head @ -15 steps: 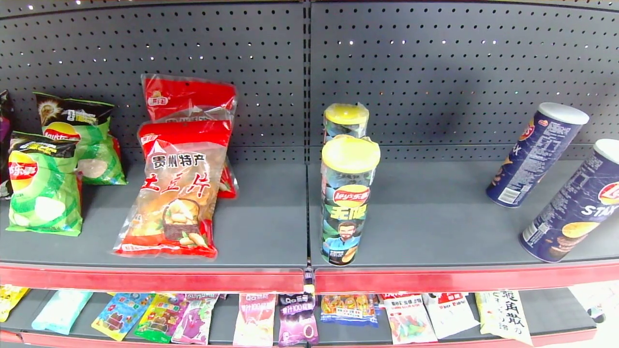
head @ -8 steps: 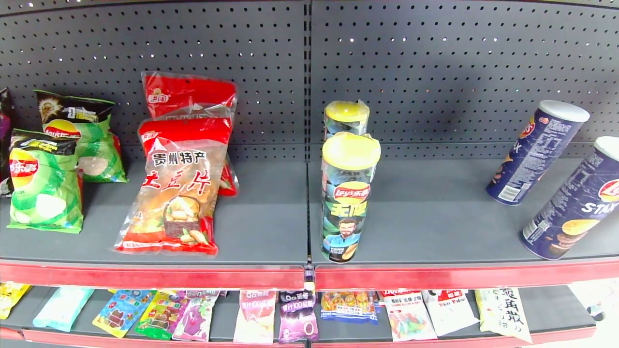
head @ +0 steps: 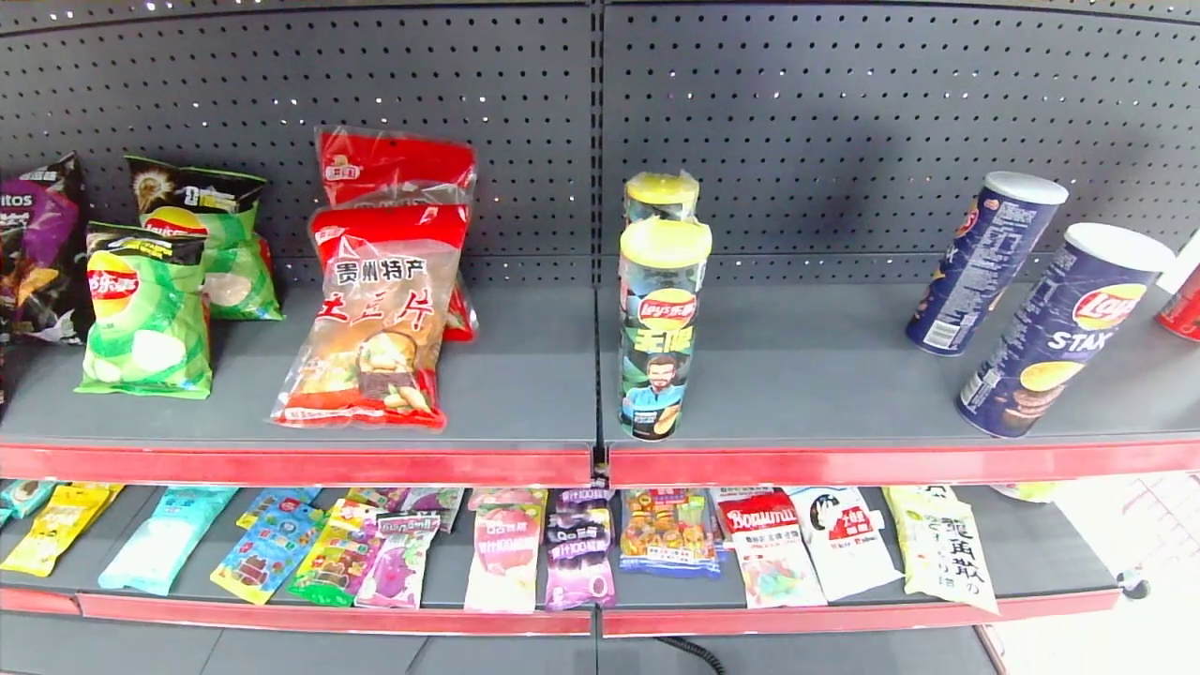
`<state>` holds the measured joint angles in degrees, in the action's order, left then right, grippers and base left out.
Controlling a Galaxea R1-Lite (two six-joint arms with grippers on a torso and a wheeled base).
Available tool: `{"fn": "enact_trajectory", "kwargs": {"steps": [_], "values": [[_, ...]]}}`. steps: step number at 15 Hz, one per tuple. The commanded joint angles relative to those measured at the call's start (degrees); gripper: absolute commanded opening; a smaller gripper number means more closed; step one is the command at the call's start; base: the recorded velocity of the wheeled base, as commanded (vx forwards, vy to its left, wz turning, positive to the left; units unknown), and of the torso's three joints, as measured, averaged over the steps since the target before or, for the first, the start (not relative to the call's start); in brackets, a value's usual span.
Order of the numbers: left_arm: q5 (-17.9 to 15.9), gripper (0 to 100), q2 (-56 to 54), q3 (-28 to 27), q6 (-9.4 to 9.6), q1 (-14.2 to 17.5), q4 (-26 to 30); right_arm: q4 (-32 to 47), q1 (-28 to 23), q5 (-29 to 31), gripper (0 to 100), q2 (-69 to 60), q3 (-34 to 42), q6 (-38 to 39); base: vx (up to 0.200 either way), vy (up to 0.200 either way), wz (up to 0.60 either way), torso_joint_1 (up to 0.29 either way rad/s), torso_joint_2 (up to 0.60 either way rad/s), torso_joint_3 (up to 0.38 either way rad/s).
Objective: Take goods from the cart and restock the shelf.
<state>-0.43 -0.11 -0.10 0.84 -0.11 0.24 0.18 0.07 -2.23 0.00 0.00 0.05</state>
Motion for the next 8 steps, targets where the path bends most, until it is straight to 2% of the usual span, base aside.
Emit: {"fn": "enact_trajectory", "kwargs": {"steps": [1, 8], "values": [[-0.01, 100, 0.11, -0.08, -0.05, 0.02, 0.02, -0.01, 0.01, -0.05, 100, 0.0, 0.0, 0.04, 0.0, -0.2, 0.0, 0.012, -0.01, 0.002], [-0.01, 100, 0.11, 0.01, -0.14, 0.02, 0.02, -0.01, 0.01, -0.05, 100, 0.0, 0.0, 0.04, 0.0, -0.2, 0.0, 0.006, 0.0, 0.003]]}}
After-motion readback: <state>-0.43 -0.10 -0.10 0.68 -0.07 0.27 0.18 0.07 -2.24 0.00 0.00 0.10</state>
